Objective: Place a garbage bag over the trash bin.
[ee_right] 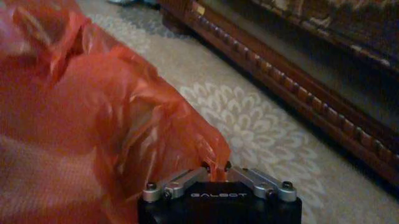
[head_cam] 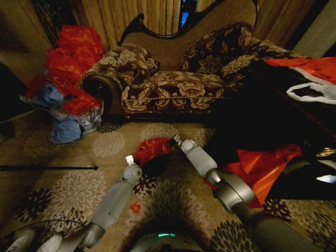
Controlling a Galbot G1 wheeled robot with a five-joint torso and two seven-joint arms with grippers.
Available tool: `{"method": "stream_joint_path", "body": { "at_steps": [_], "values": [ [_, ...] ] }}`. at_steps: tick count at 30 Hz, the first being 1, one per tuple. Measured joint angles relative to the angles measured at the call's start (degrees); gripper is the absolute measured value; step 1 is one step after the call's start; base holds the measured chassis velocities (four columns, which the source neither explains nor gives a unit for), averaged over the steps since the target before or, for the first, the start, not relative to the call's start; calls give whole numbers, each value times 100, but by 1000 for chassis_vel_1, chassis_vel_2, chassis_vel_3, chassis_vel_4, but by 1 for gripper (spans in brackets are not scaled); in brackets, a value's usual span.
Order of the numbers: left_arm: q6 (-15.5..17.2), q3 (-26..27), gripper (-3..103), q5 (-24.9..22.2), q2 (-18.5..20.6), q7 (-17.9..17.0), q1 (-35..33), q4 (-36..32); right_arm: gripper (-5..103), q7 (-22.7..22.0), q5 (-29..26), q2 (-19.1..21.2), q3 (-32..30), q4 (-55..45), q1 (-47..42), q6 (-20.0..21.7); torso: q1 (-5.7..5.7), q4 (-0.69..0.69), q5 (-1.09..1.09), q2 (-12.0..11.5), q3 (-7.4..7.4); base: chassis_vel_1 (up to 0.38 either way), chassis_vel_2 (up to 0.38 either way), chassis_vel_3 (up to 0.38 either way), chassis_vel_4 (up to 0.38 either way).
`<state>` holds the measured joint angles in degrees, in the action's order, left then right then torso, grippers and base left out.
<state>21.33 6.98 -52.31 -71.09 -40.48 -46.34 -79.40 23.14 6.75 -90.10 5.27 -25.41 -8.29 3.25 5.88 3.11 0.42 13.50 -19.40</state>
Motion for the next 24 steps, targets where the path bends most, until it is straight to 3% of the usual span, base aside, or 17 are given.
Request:
{"method": "stream_joint_path", "body": {
  "at_steps": [10,18,24],
  "values": [
    [-22,65,0,68,5,8,-273,-308,0,170,210,186,-8,-177,-310,-137,0,0,0,0,0,0,0,0,0],
    [-239,-20,0,803,10,18,-675,-641,0,253,-106,518,182,-912,-874,-135,0,0,-1,0,1,0,0,0,0],
    [-333,-81,0,1156,-126,107,-836,-602,0,183,-179,556,182,-965,-1112,-191,0,1,-1,0,1,0,0,0,0]
  ]
}}
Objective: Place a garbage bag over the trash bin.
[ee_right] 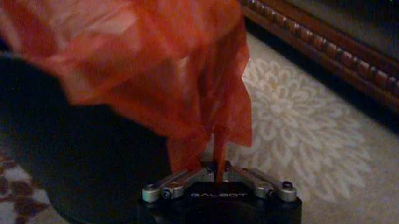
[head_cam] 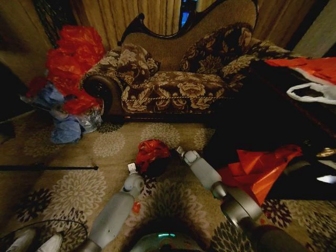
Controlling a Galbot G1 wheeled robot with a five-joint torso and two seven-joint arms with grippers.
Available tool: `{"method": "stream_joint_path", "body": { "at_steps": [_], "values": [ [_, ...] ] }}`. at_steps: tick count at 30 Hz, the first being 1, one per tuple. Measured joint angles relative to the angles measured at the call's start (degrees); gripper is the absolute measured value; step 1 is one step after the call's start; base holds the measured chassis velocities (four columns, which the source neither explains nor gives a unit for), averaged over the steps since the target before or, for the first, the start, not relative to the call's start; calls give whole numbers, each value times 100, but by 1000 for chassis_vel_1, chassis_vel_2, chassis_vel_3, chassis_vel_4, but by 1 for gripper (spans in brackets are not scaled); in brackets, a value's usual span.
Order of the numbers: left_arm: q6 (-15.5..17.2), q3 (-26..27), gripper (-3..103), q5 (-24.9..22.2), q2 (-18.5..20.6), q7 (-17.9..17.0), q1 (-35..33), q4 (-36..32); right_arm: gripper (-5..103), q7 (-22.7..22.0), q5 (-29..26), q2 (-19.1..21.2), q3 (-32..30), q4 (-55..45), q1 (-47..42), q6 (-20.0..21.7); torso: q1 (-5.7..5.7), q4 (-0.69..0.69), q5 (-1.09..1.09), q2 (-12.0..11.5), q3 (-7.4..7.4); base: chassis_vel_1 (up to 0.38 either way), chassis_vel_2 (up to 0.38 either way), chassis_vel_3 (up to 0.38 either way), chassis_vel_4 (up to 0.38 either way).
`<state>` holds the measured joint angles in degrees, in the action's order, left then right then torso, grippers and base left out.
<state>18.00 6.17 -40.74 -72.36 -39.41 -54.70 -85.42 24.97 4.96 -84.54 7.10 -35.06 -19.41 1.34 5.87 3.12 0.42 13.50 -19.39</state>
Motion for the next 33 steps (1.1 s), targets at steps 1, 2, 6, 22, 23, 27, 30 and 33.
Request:
{"method": "stream_joint_path", "body": {
  "at_steps": [1,2,6,22,23,27,30,33],
  "values": [
    [-27,-12,0,85,-54,38,-2,119,0,-69,-55,-21,-16,14,-63,-2,0,-1,-1,0,0,0,0,0,0],
    [-64,-23,0,190,-92,79,3,236,0,-111,-72,-42,-48,39,-105,-12,0,-1,0,0,0,0,0,0,0],
    [-239,-35,0,630,-185,288,48,703,0,-227,-76,-101,-154,132,-256,-88,0,-1,0,0,0,0,0,0,0],
    [-869,-17,0,2071,-346,794,275,1813,0,-720,-160,-323,-473,373,-590,-422,1,-1,1,0,-1,0,0,0,0],
    [-869,-17,0,2071,-346,794,275,1813,0,-720,-160,-323,-473,373,-590,-422,1,-1,1,0,-1,0,0,0,0],
    [-959,22,0,2461,-350,843,326,2035,0,-772,-21,-368,-484,444,-570,-495,1,0,1,0,-2,0,0,0,0],
    [-953,44,0,2697,-329,843,326,2091,0,-813,216,-422,-558,495,-579,-579,1,0,1,0,-1,0,0,0,0],
    [-954,59,0,2901,-297,849,306,2110,0,-853,364,-448,-618,542,-593,-628,1,0,0,0,-1,0,0,0,0]
  ]
}}
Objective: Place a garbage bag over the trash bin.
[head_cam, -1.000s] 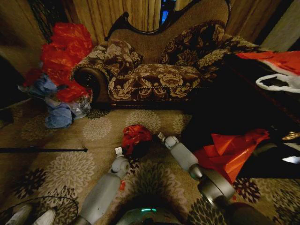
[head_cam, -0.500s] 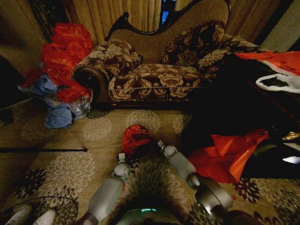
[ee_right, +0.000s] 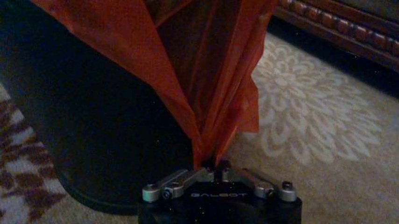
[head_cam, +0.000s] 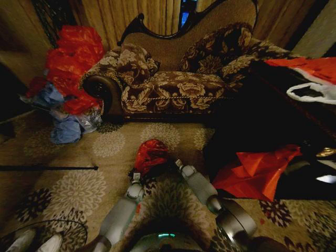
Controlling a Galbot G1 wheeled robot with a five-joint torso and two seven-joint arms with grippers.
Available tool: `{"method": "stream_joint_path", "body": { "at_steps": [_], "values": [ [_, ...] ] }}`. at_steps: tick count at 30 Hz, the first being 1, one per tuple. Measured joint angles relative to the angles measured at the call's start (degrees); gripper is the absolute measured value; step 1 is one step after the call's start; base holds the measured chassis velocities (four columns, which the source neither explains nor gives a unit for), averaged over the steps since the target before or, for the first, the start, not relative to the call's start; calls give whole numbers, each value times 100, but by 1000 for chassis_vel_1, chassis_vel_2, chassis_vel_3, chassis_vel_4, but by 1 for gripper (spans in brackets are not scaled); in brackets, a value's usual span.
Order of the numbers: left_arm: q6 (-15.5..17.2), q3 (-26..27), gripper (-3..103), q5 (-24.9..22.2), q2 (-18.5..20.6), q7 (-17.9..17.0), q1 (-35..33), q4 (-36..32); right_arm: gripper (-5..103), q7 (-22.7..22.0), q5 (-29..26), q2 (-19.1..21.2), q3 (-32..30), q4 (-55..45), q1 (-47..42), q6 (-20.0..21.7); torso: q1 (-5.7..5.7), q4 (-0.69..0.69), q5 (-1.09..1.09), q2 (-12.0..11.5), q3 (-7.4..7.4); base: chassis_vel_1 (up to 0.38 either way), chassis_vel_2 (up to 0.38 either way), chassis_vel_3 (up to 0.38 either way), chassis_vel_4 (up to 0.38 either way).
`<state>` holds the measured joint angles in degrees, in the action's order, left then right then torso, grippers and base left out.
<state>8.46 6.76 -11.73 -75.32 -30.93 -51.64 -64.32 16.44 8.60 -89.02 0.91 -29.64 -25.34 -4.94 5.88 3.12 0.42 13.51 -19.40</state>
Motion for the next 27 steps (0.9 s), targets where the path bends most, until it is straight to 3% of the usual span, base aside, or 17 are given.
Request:
{"method": "stream_joint_path", "body": {
  "at_steps": [14,27],
  "values": [
    [-24,71,0,662,-141,27,116,629,0,-472,364,-103,-234,258,-32,14,0,0,0,0,0,0,0,0,0],
    [-17,94,0,739,-220,70,136,998,0,-491,763,-207,-626,527,-183,5,0,0,0,0,0,0,0,0,0]
  ]
}}
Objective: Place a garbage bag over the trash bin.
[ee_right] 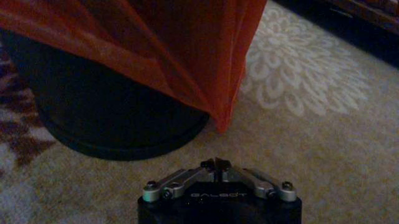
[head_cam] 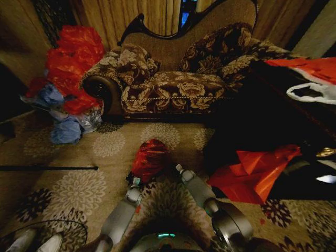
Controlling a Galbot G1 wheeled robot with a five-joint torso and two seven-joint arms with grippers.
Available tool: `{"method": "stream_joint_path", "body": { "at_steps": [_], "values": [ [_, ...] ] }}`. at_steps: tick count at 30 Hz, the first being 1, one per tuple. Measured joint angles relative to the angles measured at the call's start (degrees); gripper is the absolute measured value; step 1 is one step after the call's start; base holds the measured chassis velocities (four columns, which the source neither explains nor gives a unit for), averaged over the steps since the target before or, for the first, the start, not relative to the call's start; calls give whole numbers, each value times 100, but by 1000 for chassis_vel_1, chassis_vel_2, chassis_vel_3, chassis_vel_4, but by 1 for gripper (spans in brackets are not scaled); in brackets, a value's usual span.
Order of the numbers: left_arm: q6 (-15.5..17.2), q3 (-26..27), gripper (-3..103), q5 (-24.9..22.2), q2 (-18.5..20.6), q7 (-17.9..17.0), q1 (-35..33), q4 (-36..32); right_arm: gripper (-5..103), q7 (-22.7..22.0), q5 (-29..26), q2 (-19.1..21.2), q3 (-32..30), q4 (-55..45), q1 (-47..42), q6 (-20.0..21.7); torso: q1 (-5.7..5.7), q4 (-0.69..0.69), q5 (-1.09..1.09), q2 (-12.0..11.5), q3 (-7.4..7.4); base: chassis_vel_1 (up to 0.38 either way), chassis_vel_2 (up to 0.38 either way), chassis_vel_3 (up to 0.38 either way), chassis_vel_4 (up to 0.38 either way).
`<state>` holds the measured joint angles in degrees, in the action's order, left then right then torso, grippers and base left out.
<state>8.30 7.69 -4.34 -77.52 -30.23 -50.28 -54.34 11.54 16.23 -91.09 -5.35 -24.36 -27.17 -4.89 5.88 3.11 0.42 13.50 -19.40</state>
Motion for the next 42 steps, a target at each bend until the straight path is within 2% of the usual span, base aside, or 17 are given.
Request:
{"method": "stream_joint_path", "body": {
  "at_steps": [5,9,11,13,14,17,20,22,24,25,29,31,32,37,39,40,42],
  "values": [
    [-6,2,0,-40,-43,24,33,74,0,-25,55,-25,-78,28,-9,4,0,0,0,0,0,0,0,0,0],
    [-65,-33,6,-377,-42,21,-36,-244,-1,-145,-364,62,151,-408,-115,236,0,-1,-1,0,0,0,0,0,0],
    [-207,-72,16,-729,-15,7,-143,-671,10,-296,-766,204,458,-834,-201,420,0,0,-1,0,0,0,0,0,0],
    [-227,-74,16,-856,5,-9,-193,-829,10,-335,-826,264,530,-953,-231,433,0,0,-1,0,0,0,0,0,0],
    [-185,-76,28,-1223,81,-31,-324,-1251,21,-376,-912,400,668,-1182,-304,449,0,-1,1,0,0,0,0,0,0],
    [-2,-14,38,-1733,219,-100,-614,-1973,32,-455,-1129,685,879,-1652,-495,516,0,2,0,0,1,0,0,0,0],
    [52,39,43,-1869,310,-130,-846,-2349,37,-553,-1289,847,989,-1937,-634,535,0,2,0,0,1,0,0,0,0],
    [66,119,55,-2019,452,-164,-1216,-2827,47,-691,-1514,1079,1114,-2382,-857,585,0,-1,1,0,1,0,0,0,0],
    [68,145,60,-2073,499,-168,-1349,-2996,47,-740,-1595,1159,1160,-2533,-939,587,0,0,-1,0,1,0,0,0,0],
    [76,200,66,-2131,571,-172,-1585,-3256,58,-814,-1688,1277,1219,-2714,-1054,547,0,-1,-1,0,1,0,0,0,0],
    [131,337,82,-2404,757,-204,-2122,-4035,75,-1043,-1805,1563,1212,-3136,-1384,278,-1,-1,0,0,1,0,0,0,0],
    [170,351,82,-2522,804,-245,-2200,-4228,75,-1096,-1856,1615,1182,-3239,-1455,252,0,-1,-1,0,1,0,0,0,0],
    [227,365,92,-2728,910,-338,-2310,-4613,80,-1220,-1987,1737,1104,-3501,-1632,237,-1,0,-1,0,1,0,0,0,0],
    [312,339,100,-3066,1239,-473,-2381,-5501,95,-1404,-2373,2027,848,-4318,-2191,343,-1,0,0,0,1,0,0,0,0],
    [601,228,100,-3646,1578,-694,-2165,-6087,100,-1469,-2628,2174,573,-4926,-2669,482,-1,0,0,0,1,0,0,0,0],
    [601,228,100,-3646,1578,-694,-2165,-6087,100,-1469,-2628,2174,573,-4926,-2669,482,-1,0,0,0,1,0,0,0,0],
    [1043,44,100,-4578,1933,-903,-1591,-6392,100,-1486,-2691,2240,256,-5401,-3066,545,-1,0,-2,0,1,0,0,0,0]
  ]
}}
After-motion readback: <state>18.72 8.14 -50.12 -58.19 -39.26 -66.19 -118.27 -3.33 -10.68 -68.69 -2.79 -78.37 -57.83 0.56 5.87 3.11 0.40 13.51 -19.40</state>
